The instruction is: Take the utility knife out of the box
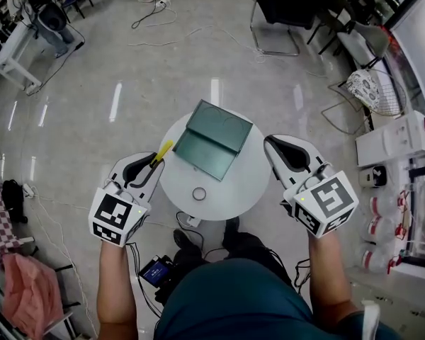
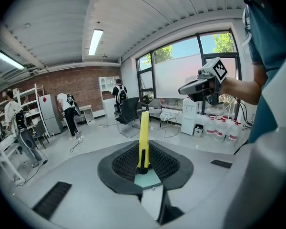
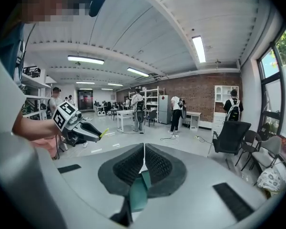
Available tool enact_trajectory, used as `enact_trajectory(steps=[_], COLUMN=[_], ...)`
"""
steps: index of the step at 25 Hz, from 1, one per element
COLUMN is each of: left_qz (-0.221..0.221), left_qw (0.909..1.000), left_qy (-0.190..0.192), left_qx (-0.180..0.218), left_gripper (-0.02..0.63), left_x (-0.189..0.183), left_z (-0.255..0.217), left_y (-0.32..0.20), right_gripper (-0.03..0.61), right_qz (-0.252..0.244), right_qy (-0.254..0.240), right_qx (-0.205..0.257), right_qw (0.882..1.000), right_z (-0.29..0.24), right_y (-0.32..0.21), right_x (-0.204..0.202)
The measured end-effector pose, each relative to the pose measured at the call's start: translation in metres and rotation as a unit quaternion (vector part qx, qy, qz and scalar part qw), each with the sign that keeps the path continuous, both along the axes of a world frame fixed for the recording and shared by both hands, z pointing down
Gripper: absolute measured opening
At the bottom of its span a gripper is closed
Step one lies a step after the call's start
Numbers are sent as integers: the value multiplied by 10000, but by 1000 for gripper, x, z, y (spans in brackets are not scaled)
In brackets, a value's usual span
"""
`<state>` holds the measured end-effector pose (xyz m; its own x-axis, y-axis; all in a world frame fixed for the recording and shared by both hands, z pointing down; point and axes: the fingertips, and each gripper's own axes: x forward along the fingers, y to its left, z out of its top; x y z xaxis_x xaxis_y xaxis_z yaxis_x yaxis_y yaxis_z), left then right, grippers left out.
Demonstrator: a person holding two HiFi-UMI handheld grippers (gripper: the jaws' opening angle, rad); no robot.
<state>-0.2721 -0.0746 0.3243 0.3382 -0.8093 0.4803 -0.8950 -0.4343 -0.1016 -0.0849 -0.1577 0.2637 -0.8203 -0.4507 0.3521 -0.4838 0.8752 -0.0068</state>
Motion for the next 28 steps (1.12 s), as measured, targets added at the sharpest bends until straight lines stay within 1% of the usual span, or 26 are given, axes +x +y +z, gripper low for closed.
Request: enact_trajectory(steps=[2,5,8,11,19,25,28], left_qz=[-111,-222,-272,-301,-456,-494,-527], left_qw=[9996,9984,9971,9957,9931,9926,9931], left_qy=[124,232,280,362,519,534,478], left_qx=[210,471,653,799,945,968,927], left_gripper=[77,77,77,77,77,77,77], left_x=[-1,0,-2,-5,-13,-18,-20], left_z=[-23,-55,-76,-88,-104,-110,-115], left_y=[14,31,51,71,109,126,132], right_gripper=[38,37,37,37,37,37,37], right_qz=[-79,-343,-525,-578,-723,-782,-798], right_qy=[26,90,28,-3,11,135,128], right_qx=[115,410,496,561,660,644,650], right_qw=[9999,9985,9974,9967,9952,9948,9946], right_z=[-11,-29,-42,-51,-68,-74,-78], right_y=[11,29,47,61,87,103,111], right_x=[0,-5,-14,-21,-30,-37,-38])
